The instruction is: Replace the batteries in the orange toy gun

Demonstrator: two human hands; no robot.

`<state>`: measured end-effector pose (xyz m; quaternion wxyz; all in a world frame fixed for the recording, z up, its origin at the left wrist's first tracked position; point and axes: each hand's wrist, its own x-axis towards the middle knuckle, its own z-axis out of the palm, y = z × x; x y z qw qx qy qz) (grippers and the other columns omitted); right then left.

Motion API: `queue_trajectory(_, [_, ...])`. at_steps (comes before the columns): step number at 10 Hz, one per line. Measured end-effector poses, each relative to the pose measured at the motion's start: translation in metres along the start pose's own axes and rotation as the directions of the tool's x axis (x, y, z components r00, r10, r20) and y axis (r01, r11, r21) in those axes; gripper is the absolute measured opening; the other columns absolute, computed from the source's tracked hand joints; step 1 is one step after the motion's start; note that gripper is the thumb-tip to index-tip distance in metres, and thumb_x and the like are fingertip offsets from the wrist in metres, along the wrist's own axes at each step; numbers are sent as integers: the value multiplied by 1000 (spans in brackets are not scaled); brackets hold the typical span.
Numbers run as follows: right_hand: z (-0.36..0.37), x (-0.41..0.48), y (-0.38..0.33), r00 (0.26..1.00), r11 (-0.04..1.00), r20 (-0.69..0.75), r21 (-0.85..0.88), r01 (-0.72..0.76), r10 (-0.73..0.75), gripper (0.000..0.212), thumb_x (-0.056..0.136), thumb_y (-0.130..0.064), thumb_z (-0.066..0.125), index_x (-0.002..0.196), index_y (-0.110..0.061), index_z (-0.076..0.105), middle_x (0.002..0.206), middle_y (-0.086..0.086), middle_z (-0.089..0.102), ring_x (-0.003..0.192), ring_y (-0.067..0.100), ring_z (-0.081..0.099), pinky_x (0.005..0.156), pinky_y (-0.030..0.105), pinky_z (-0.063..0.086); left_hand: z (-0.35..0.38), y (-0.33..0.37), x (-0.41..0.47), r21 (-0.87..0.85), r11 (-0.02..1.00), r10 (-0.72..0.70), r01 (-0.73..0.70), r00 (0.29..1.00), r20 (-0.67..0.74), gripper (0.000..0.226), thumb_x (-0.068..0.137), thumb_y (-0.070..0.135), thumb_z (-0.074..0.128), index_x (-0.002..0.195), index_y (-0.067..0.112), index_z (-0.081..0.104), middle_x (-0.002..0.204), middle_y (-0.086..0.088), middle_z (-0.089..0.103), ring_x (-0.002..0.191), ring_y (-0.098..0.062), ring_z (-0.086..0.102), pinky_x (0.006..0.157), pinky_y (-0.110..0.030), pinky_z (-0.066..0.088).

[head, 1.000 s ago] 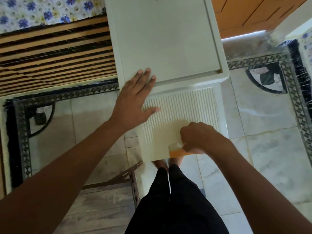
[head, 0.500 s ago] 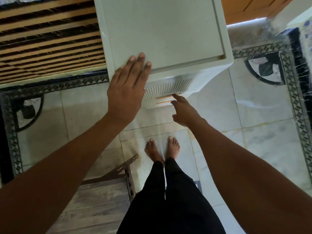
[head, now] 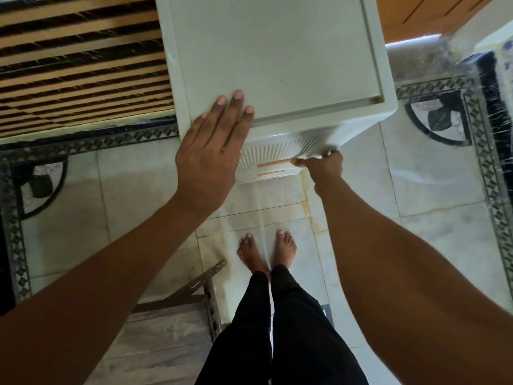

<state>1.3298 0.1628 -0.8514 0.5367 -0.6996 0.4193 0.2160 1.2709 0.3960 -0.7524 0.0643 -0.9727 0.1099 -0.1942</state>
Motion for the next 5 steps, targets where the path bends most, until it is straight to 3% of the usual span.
queue_trajectory(1, [2,3,-3,999,996,36,-85,39,-36,76,41,-25,103,101,-13,58,111,6,70,101,29,65,98,45,59,2,0,0,16,1000,-15,15,1000,-9,72,98,18,68,161,19,33,166,-4,36,154,-22,35,123,-35,26])
queue_trajectory(2, [6,-6,4,995,990,57,-109,87,-81,95,51,-33,103,132,-13,58,134,6,66,127,30,61,109,47,53,3,0,0,25,1000,3,-3,1000,-8,73,98,18,68,162,19,33,167,-4,35,154,-22,34,123,-34,25])
queue_trajectory(3, [12,-17,11,992,989,71,-96,115,-109,116,60,-45,97,155,-9,41,138,12,63,129,28,58,111,50,51,-3,1,0,7,1000,6,-6,999,42,72,99,19,67,162,19,32,167,-4,34,155,-23,33,123,-35,26])
queue_trajectory(4, [7,-36,8,992,995,102,-56,84,-78,82,77,-40,89,145,-10,55,122,12,72,113,26,70,103,49,57,-17,0,6,-149,988,-24,45,990,142,71,98,24,65,161,17,34,169,-6,31,156,-25,30,124,-41,28])
queue_trajectory(5, [-11,-89,-12,969,981,169,-49,190,-179,39,89,-24,80,124,-10,70,101,10,79,93,21,78,85,40,62,-49,-1,12,-486,850,-81,202,962,259,62,94,23,69,152,13,49,164,-6,40,153,-24,35,121,-49,36])
